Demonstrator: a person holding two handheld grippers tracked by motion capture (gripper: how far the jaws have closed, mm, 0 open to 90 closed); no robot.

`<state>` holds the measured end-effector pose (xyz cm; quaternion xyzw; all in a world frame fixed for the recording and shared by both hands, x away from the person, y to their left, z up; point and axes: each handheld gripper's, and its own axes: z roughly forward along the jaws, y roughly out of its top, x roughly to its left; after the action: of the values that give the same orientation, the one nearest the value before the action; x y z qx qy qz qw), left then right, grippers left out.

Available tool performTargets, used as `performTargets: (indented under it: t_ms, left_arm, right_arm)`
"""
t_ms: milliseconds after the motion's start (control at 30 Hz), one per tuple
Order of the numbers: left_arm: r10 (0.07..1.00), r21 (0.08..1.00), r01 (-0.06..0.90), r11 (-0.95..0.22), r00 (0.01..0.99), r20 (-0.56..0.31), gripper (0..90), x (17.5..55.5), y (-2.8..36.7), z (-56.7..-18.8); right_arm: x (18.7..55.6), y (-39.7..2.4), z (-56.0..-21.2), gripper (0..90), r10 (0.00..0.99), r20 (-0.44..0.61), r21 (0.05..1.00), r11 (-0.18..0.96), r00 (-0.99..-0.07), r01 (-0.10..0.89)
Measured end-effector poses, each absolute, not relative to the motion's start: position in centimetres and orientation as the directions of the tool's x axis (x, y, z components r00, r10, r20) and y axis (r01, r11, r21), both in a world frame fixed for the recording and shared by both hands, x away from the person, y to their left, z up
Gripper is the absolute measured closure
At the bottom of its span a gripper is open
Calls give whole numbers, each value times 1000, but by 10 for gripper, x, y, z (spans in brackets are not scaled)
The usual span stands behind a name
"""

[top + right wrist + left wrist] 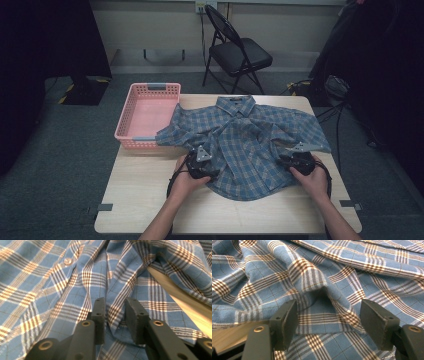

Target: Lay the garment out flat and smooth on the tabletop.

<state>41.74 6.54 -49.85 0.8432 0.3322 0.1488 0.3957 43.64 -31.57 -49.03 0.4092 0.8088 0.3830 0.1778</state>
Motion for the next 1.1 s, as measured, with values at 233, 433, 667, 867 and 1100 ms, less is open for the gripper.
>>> performTargets:
  t_ms: [233, 433, 667, 867, 1100]
  left_arm:
    - [677, 766, 441, -468, 736, -10, 310, 417, 65, -498]
    - [676, 766, 439, -470, 737, -9, 315, 417, 65, -498]
    - [675, 766, 439, -470, 738, -8, 316, 417, 65, -498]
    - [675, 766, 440, -470, 738, -9, 316, 417, 65, -498]
    - [675, 766, 441, -468, 737, -11, 316, 417, 66, -498]
  right_arm:
    - [434, -321, -481, 890, 805, 26, 777, 357, -593, 519]
    - [435, -331, -473, 897, 819, 51, 800, 309, -572, 514]
    - [449, -355, -452, 885, 867, 84, 849, 196, -492, 490]
    - [470, -376, -451, 853, 913, 60, 849, 166, -405, 501]
    - [463, -378, -461, 609, 913, 52, 855, 170, -405, 491]
